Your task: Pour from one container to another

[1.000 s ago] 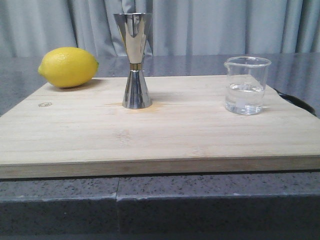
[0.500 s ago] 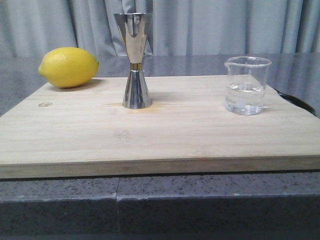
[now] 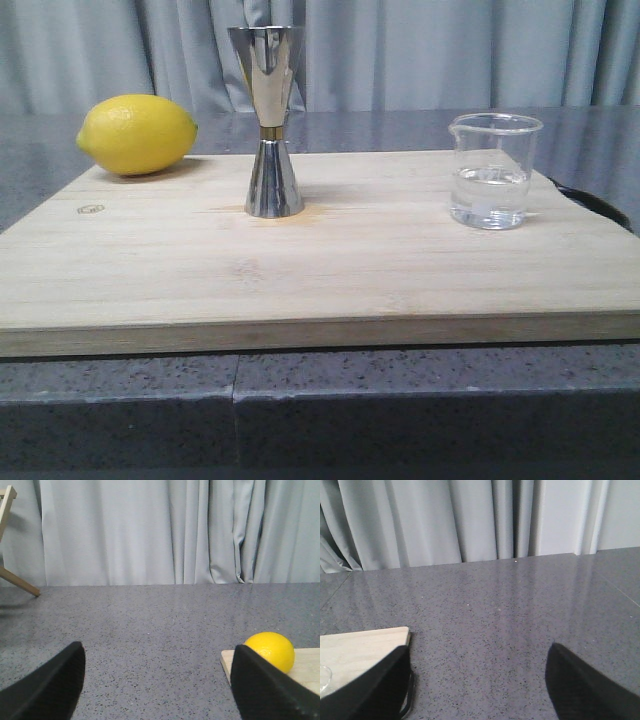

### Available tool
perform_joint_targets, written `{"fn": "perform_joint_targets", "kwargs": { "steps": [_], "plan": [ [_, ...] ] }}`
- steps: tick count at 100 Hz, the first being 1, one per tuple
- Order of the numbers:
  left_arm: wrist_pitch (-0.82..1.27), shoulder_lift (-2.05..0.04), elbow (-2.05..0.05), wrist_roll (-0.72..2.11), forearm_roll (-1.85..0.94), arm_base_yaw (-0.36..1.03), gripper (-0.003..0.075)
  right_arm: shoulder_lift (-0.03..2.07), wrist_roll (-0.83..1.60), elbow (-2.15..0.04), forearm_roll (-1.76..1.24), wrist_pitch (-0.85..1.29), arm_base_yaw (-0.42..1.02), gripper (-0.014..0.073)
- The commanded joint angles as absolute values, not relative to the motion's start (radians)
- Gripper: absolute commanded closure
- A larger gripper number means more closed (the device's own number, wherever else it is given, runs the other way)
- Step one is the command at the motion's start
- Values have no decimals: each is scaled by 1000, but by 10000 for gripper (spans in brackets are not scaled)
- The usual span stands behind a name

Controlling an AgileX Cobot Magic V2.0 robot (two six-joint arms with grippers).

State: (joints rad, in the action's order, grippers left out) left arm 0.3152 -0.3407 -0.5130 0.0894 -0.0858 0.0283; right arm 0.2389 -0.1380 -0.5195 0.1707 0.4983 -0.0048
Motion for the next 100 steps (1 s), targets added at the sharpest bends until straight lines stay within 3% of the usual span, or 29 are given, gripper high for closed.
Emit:
{"fn": "perform_joint_targets", "kwargs": {
  "steps": [1,45,74,100],
  "plan": [
    [232,-358,-548,81,-87,26,184,258,-137,-555,185,419,-9,103],
    [256,-386,-552,83,-106,26,209,260,-137,-566,183,477,-9,103],
    [486,-562,-686,101,-106,26,184,353,-137,-647,170,639,-9,101],
    [689,-729,-780,460,-414,26,184,448,-137,-671,155,700,-9,102]
  ]
}}
